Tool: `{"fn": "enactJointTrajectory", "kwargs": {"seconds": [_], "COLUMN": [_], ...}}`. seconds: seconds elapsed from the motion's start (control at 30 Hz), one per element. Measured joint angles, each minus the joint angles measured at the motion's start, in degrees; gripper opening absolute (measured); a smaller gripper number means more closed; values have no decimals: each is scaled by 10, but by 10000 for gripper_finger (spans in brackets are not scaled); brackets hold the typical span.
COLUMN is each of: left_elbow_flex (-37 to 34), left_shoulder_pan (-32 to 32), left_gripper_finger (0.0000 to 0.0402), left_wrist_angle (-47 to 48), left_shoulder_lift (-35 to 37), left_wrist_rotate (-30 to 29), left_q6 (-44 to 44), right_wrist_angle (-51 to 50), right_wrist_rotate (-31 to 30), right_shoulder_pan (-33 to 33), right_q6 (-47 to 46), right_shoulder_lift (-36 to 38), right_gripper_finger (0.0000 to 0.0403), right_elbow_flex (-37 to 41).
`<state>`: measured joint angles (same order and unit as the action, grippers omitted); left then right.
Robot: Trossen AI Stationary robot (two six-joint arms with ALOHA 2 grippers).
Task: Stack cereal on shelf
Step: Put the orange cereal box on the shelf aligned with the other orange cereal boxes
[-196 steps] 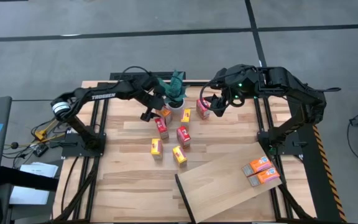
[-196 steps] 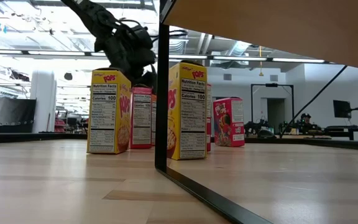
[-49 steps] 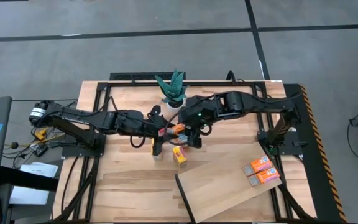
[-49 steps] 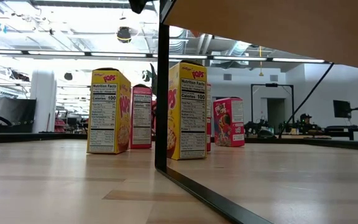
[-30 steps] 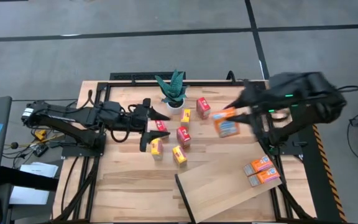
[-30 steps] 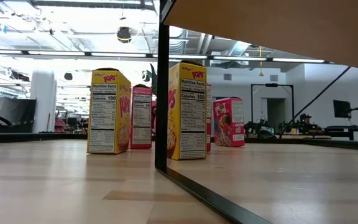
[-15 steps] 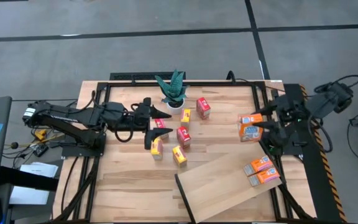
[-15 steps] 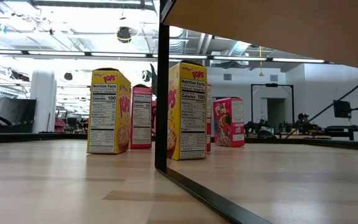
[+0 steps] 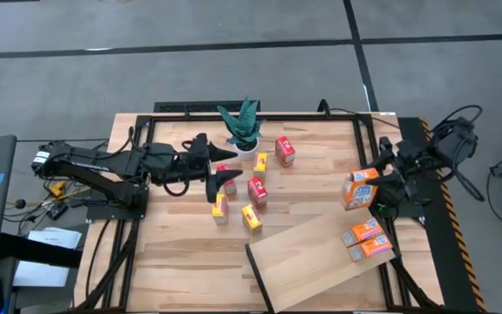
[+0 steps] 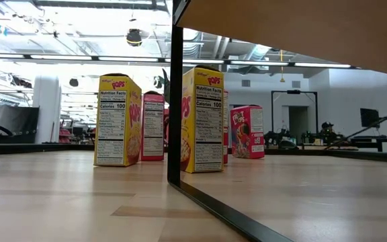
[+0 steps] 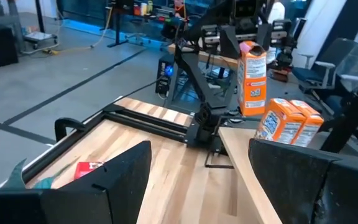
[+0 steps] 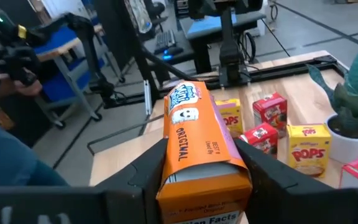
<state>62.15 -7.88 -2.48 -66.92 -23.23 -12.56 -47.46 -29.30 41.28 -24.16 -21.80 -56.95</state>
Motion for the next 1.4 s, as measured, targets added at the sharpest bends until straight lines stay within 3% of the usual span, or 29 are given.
{"fn": "enactJointTrajectory", "kwargs": {"seconds": [0.37, 0.67, 1.17, 1.4], "left_elbow_flex": [0, 0, 0, 0], "left_shoulder_pan": [0, 2, 2, 2], "left_gripper_finger": [261, 261, 261, 261], "left_wrist_angle": [-4, 1, -60, -61], "left_shoulder_lift": [-16, -54, -63, -63], "left_wrist_rotate": [-16, -12, -16, -16], "left_q6": [-30, -72, -68, -77], "right_wrist_angle": [1, 1, 7, 46], "right_wrist_rotate": [23, 54, 53, 37], "right_shoulder_pan": [0, 0, 1, 27], "right_q6": [-24, -24, -2, -11], "right_shoulder_lift": [62, 48, 27, 28], "right_gripper_finger": [188, 193, 187, 192], "right_elbow_flex": [89, 92, 97, 140]}}
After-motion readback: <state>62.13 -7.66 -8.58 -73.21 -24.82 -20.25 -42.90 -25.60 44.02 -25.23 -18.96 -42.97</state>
